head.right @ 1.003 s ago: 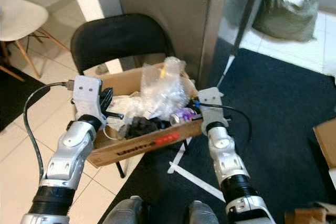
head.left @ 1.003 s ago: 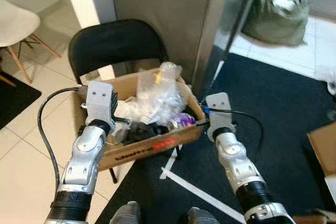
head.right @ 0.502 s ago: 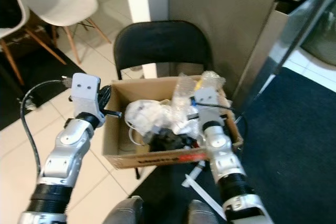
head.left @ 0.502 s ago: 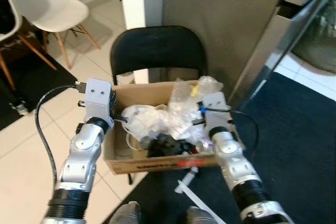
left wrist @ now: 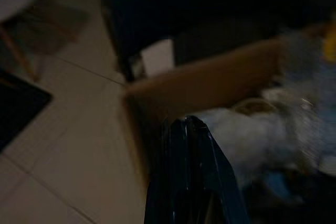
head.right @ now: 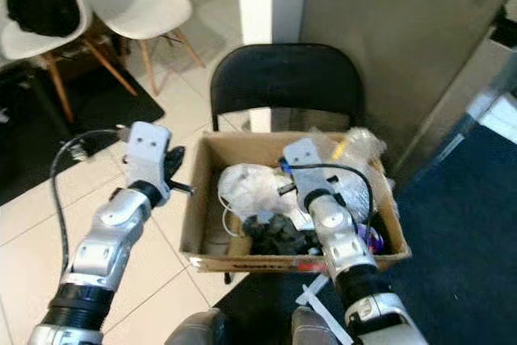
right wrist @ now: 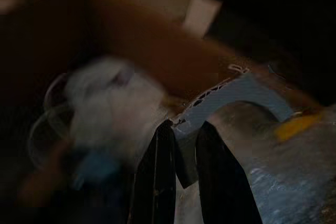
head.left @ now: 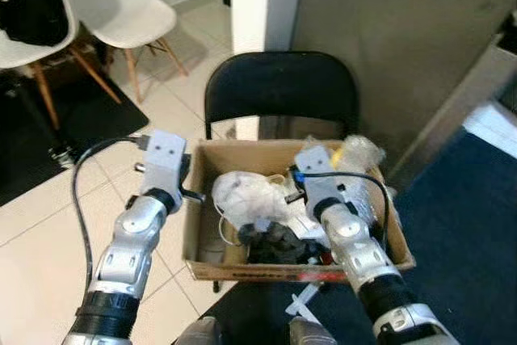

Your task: Picking trash to rubbish bin

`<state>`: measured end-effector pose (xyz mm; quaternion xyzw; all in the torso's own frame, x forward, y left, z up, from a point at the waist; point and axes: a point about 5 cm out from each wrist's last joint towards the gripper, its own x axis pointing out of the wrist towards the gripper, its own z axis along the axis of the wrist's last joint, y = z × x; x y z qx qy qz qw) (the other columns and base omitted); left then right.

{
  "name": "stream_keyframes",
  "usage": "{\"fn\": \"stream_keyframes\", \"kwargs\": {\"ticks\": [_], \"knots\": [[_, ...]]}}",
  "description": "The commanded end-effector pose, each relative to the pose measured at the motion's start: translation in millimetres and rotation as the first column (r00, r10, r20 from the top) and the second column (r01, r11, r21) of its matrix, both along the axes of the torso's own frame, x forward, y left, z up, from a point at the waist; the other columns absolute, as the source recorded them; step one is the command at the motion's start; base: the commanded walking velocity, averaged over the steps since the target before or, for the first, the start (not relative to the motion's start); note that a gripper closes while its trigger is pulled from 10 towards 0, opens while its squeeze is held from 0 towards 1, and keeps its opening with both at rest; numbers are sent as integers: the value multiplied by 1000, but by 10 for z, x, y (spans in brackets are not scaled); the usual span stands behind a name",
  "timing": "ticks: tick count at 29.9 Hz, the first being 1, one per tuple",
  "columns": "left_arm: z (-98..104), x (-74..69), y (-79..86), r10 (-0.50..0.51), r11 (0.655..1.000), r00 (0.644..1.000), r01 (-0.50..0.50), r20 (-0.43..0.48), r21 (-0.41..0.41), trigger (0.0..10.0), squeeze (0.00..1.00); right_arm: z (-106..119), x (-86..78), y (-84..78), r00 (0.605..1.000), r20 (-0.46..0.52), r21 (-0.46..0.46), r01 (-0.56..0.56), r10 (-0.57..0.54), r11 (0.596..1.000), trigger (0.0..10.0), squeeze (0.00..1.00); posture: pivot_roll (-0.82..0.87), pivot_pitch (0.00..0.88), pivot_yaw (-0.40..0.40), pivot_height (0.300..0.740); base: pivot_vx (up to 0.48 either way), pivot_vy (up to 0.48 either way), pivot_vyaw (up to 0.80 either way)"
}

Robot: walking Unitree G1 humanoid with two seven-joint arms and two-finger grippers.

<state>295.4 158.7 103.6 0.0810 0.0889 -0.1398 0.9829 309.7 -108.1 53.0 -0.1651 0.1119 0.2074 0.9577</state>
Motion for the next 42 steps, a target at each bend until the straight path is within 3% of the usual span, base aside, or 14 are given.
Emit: {"fn": "stream_keyframes", "kwargs": {"ticks": [1, 7, 17, 18, 19, 20, 24, 25, 31, 33, 34, 36, 38, 42], "knots": [[-109, -52, 38, -24, 999, 998, 26, -65, 27, 10000, 0, -47, -28, 61, 998, -16, -25, -55, 54, 998, 10000, 0, 62, 50, -5, 740, 0, 0, 0], [-205, -174, -16, -214, 973, 966, 223, -143, 53, 10000, 0, -151, -69, 201, 978, -83, -86, -201, 194, 976, 10000, 0, 69, 49, -8, 740, 0, 0, 0], [-220, -195, -52, -240, 966, 956, 252, -167, 59, 10000, 0, -156, -93, 281, 956, -119, -13, -272, 268, 962, 10000, 0, 67, 37, -12, 740, 0, 0, 0], [-222, -198, -58, -243, 965, 955, 256, -169, 58, 10000, 0, -140, -86, 292, 956, -118, 22, -266, 267, 964, 10000, 380, 67, 37, -12, 740, 0, 0, 0], [-222, -198, -58, -243, 965, 955, 256, -169, 58, 10000, 0, -140, -86, 292, 956, -118, 22, -266, 267, 964, 10000, 380, 67, 37, -12, 740, 0, 0, 0], [-223, -201, -61, -247, 964, 954, 260, -170, 55, 10000, 0, -110, -71, 306, 958, -116, 75, -256, 263, 964, 10000, 1000, 67, 34, -12, 740, 0, 0, 0], [-224, -201, -62, -253, 962, 952, 266, -174, 56, 10000, 0, -33, -2, 291, 974, -78, 114, -204, 213, 972, 10000, 1000, 68, 34, -10, 740, 0, 0, 0], [-223, -198, -59, -251, 963, 952, 264, -174, 57, 10000, 0, -8, 19, 277, 979, -68, 135, -181, 192, 974, 10000, 0, 69, 36, -9, 740, 0, 0, 0], [-129, -116, 15, -156, 983, 985, 162, -75, 82, 10000, 0, 132, 95, 218, 994, 4, 235, -105, 107, 966, 10000, 0, 68, 38, -8, 740, 0, 0, 0], [47, 31, 220, 111, 993, 993, -110, 44, -32, 10000, 0, 247, 165, 90, 998, 51, 329, 15, -33, 944, 10000, 0, 67, 42, -10, 740, 0, 0, 0], [47, 31, 220, 111, 993, 993, -110, 44, -32, 10000, 0, 247, 165, 90, 998, 51, 329, 15, -33, 944, 10000, 0, 67, 42, -10, 740, 0, 0, 0], [151, 70, 368, 254, 966, 962, -247, 100, -77, 10000, 0, 350, 206, -188, 959, 85, 434, 208, -269, 877, 10000, 0, 64, 45, -15, 740, 0, 0, 0], [173, 53, 391, 268, 963, 956, -263, 123, -53, 10000, 0, 412, 169, -345, 924, 140, 453, 259, -355, 853, 10000, 0, 61, 51, -10, 740, 0, 0, 0], [112, -13, 373, 294, 956, 948, -290, 121, -49, 10000, 0, 408, 81, -393, 919, 175, 418, 255, -353, 872, 10000, 0, 43, 59, 2, 740, 0, 0, 0]]}}
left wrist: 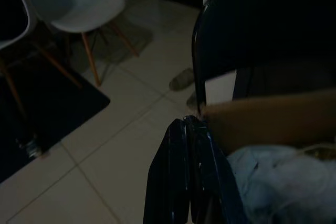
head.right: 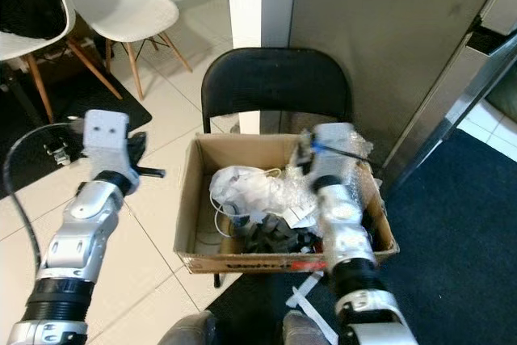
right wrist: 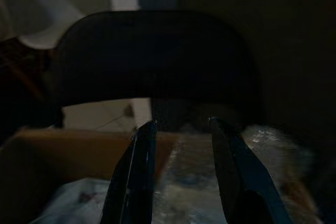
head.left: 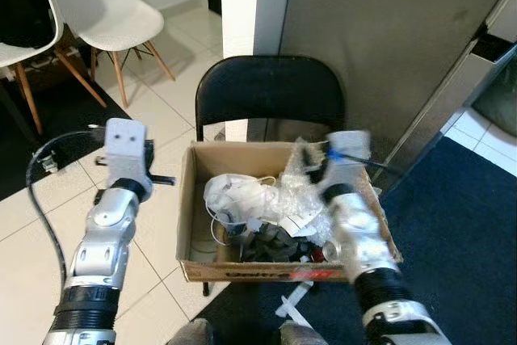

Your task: Picking trash to rubbish bin

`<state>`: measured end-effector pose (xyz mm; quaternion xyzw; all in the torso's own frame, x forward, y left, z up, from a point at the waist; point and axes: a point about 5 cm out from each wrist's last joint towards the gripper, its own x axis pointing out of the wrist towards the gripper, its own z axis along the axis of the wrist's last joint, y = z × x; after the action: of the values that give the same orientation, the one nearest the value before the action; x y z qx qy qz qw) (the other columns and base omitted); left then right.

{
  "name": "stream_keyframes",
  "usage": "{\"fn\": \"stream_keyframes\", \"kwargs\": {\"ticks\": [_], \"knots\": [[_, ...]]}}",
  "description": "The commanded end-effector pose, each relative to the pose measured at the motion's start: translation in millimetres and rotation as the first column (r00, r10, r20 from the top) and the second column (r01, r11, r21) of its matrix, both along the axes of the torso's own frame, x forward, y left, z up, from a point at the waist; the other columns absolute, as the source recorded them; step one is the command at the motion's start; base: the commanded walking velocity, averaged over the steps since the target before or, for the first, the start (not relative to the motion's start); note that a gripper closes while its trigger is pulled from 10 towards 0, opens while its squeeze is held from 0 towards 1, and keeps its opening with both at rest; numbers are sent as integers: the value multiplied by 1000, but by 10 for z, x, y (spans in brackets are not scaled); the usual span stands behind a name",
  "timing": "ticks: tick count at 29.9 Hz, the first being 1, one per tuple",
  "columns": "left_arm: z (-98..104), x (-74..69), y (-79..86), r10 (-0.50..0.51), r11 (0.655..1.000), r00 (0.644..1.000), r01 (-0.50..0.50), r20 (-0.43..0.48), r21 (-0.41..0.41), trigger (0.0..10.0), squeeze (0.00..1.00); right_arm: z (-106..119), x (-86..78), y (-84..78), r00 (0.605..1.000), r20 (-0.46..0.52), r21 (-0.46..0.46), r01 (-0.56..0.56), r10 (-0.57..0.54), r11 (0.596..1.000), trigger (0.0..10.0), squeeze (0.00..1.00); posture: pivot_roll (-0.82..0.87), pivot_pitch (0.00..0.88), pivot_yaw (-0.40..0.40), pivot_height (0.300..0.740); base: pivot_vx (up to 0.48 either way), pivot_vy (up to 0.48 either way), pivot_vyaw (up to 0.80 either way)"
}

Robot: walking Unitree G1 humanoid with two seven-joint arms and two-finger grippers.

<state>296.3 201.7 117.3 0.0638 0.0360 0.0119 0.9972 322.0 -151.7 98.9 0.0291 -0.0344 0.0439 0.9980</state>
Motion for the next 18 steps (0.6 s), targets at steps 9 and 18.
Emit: {"fn": "stream_keyframes", "kwargs": {"ticks": [9, 18], "knots": [[-71, -35, -147, 1, 1000, 1000, -1, 8, -9, 10000, 0, -106, -116, -5, 998, -36, -10, 42, -42, 999, 10000, 0, 36, 74, -2, 740, 0, 0, 0], [-82, -26, -173, 0, 1000, 1000, 0, 4, -12, 10000, 0, -100, -96, -26, 996, -52, -19, 68, -69, 997, 10000, 0, 34, 84, -4, 740, 0, 0, -267]]}}
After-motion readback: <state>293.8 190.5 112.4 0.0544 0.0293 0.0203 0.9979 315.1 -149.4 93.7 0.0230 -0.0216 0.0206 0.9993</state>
